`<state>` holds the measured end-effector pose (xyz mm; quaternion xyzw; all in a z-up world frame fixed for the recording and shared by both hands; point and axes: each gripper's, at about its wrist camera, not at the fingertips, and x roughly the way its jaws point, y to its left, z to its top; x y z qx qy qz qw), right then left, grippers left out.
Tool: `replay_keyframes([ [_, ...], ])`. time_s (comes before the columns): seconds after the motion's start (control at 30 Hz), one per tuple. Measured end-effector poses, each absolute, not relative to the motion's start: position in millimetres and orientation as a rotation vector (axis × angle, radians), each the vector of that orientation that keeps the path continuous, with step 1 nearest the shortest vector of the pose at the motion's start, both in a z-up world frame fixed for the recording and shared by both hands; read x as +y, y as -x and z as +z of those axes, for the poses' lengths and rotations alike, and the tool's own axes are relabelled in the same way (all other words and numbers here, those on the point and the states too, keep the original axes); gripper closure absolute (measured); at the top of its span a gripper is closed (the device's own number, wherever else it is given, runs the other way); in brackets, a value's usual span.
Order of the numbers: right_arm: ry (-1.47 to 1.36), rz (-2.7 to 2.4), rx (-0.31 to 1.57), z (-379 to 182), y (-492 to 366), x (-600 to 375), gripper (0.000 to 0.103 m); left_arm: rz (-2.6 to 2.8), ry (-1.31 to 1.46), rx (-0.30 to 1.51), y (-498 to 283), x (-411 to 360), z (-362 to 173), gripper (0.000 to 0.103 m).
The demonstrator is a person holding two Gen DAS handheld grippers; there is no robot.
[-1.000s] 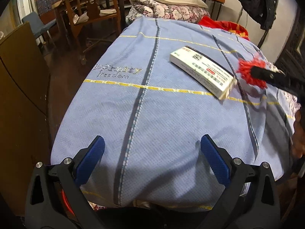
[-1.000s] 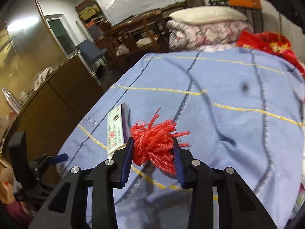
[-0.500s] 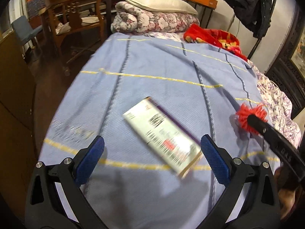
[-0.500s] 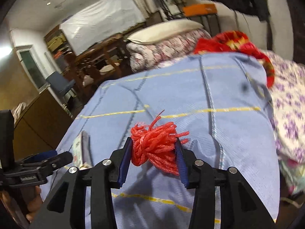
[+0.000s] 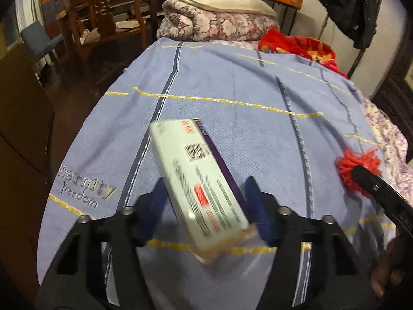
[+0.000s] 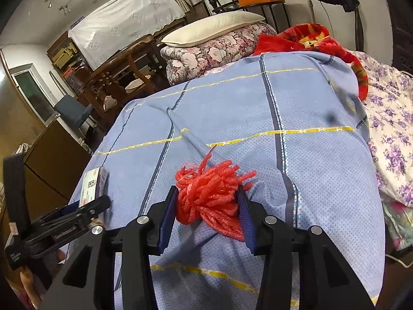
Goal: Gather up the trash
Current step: 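Grasp the white medicine box with the left tool while the right tool holds the red yarn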
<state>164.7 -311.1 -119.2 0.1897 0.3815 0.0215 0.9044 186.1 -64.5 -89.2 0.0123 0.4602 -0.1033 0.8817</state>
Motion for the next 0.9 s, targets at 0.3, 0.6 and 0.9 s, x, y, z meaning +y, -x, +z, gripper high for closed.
replay_keyframes([
  [0.3,-0.358,0.028,0.796,-117,-166,-307,0.058,-0.185,-0.010,0.873,-146,-23,-57,0.057],
  [0.6,-0.325,0.018,0.791,-115,-166,-305,0.059,-0.152,0.030,0.871,-117,3,-48,0.057],
  [0.9,-0.309,0.018,0.803,-114,-166,-300,0.057,-0.142,-0.046,0.873,-138,-22,-57,0.018],
])
